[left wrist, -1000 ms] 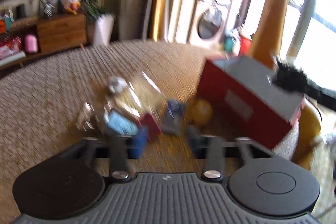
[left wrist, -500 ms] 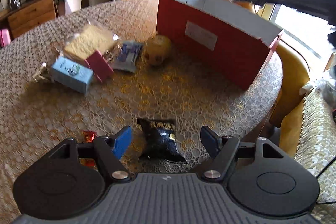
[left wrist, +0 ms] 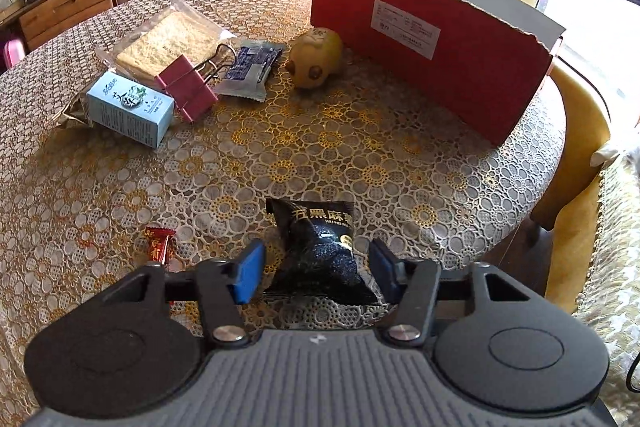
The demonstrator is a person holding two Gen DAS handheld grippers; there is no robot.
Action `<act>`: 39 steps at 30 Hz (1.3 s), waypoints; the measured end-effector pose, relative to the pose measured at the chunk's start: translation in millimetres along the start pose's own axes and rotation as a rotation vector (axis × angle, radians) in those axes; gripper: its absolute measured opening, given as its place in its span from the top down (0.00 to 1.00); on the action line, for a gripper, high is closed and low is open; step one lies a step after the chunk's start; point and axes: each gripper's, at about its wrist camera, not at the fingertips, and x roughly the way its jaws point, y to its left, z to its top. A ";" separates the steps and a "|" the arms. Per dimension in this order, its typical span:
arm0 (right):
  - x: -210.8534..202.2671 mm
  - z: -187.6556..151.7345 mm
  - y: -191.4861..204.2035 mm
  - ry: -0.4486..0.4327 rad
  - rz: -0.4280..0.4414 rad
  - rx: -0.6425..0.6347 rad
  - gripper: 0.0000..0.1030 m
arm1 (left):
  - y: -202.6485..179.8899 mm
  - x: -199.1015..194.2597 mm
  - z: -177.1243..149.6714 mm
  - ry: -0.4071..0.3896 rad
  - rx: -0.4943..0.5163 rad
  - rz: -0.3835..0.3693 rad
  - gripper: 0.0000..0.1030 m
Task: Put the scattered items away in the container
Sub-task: 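Lift both held items and carry them over the open red box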
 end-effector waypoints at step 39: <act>4.7 15.8 -54.6 -0.014 -0.123 -0.041 0.00 | -19.5 -24.4 85.9 -0.152 0.043 -0.050 0.65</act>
